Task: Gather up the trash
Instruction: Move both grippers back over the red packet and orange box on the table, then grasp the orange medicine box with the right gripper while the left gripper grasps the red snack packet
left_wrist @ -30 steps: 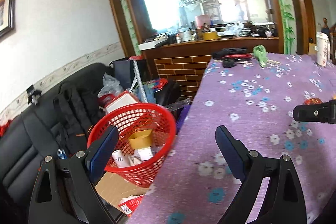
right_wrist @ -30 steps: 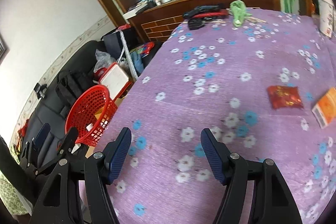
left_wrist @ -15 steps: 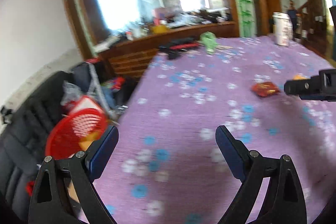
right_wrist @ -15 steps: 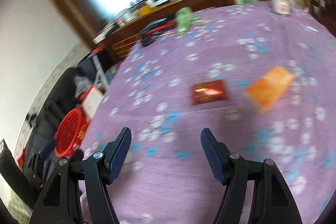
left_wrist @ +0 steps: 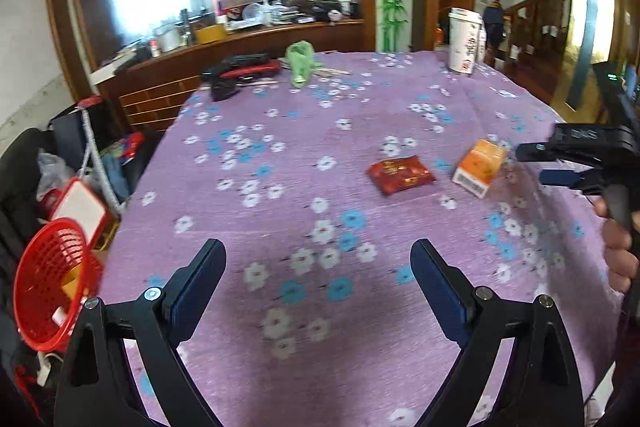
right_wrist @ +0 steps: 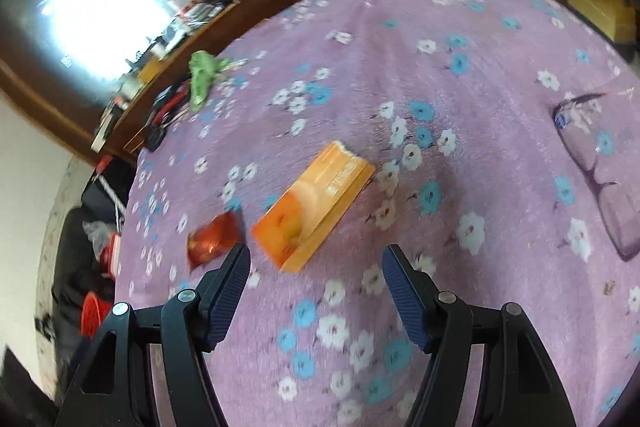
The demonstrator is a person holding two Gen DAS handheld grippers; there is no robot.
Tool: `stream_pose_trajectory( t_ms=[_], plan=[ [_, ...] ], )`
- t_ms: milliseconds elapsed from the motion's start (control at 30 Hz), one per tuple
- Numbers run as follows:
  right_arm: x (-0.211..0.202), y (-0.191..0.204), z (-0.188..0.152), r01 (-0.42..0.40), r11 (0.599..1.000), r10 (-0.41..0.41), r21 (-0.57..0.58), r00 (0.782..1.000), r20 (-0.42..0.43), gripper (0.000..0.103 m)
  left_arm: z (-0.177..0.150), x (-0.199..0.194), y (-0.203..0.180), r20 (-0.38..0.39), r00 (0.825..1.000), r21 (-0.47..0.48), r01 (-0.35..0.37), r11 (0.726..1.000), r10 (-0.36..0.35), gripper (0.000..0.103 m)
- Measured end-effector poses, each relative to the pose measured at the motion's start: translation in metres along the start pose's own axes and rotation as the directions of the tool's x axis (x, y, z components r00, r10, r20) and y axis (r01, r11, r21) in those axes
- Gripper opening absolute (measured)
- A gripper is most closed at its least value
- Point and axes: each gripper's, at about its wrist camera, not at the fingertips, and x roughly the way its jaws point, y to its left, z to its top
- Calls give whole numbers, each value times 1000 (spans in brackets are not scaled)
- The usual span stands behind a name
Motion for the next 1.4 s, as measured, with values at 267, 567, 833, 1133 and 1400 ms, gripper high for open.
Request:
stream_pose_trajectory(
  t_ms=[267,567,833,1133,1400],
  plan=[
    [49,27,20,114,993,-114,11,993,-26,72,13,23,-6,-23,999,14,37,999,-37,92],
    [71,43,14,296,942,-290,-160,955,62,60,24,46,-15,-67,996,28,65,998,-63,92],
    [48,19,21,222,967,-209,-127,972,112,50,55,78,-40,-109,985,-52,126,991,-131,92],
    [34,2,31,159,987,-155,-16,978,143,51,92,150,-52,-151,963,-82,212,974,-222,92],
    [27,-4,37,138,990,-139,16,978,157,51,70,177,-54,-225,917,-18,335,942,-330,58]
  ],
)
